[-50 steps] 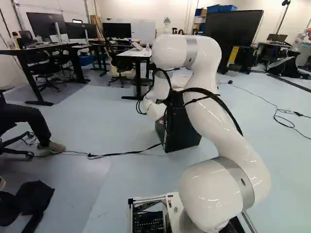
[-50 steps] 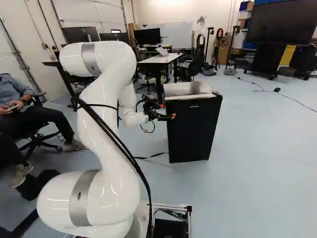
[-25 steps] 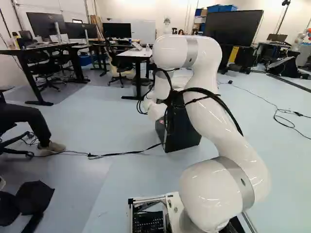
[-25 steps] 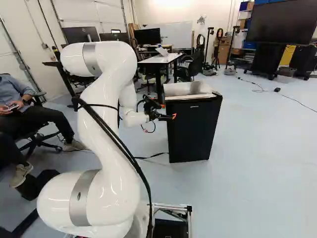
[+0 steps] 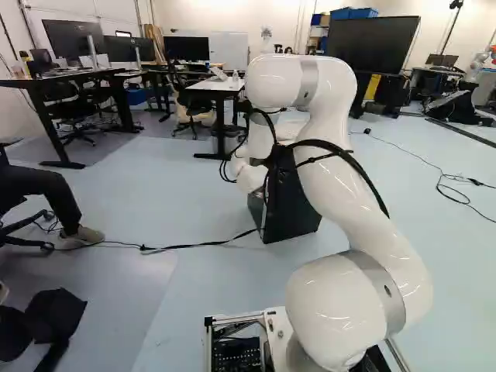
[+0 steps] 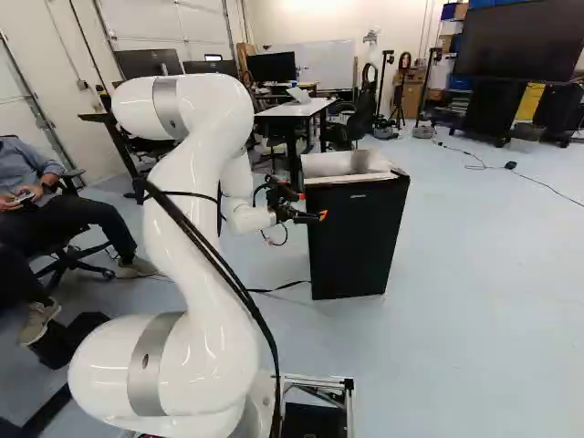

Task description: Open the fridge door

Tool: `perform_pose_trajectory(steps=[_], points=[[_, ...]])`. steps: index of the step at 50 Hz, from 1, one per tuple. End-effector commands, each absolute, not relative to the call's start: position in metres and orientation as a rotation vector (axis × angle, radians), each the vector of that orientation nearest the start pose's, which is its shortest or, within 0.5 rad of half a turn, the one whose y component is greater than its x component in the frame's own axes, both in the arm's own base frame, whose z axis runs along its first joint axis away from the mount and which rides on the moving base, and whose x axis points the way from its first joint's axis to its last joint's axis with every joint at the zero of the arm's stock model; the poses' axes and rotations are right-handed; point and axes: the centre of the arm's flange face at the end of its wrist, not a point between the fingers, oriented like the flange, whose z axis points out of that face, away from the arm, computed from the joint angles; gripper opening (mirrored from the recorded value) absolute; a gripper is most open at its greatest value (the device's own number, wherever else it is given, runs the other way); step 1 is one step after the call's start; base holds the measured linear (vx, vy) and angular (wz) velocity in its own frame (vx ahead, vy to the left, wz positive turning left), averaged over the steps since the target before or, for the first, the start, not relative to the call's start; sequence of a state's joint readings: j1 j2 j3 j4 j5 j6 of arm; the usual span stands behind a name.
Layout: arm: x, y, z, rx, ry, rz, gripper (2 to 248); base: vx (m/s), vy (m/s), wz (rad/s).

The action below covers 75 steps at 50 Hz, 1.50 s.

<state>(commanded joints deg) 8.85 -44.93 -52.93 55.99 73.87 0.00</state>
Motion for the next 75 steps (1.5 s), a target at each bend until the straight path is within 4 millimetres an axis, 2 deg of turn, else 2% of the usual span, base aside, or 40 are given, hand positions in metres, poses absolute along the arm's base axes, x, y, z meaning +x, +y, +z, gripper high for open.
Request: perform_pose_trajectory(steps=[28,68,75], points=[[0.482,0.001,0.228,-2.636,1.288,-2.113,247,-0.001,-0.003,-0.006],[0.388,-0.027,0.231,-2.768,1.698,-1.931,247,0.0,0.0,0.0],[0.376,-0.032,0.231,-2.772,1.776,-1.914,247,0.0,0.0,0.0]])
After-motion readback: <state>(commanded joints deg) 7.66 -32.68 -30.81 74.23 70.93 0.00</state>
